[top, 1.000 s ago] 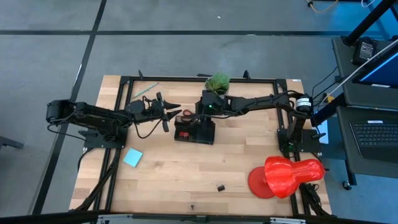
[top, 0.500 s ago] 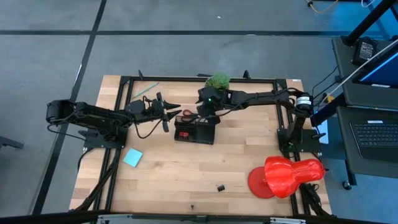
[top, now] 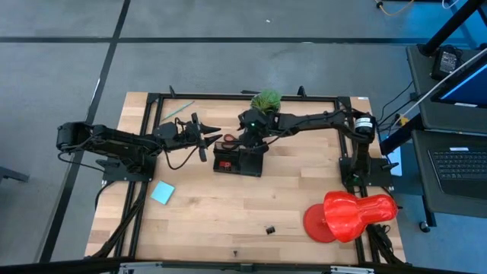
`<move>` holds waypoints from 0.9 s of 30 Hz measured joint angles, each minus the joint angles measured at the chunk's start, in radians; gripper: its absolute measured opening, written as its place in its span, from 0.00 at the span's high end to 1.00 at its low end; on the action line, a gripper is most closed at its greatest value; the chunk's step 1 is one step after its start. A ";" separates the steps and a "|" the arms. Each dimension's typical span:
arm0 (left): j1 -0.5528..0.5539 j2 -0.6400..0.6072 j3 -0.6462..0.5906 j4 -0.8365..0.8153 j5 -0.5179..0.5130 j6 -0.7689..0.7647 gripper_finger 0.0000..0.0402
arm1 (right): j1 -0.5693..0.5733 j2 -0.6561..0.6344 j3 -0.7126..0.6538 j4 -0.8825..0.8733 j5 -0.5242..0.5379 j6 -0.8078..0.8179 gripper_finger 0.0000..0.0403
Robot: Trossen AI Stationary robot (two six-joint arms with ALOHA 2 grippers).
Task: Pick and place office supplies into organizer
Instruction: Put the scissors into the top left section of the desk organizer
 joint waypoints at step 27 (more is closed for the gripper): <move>0.000 0.000 0.000 -0.018 -0.003 0.000 0.73 | -0.023 0.105 0.070 -0.006 -0.114 -0.139 0.36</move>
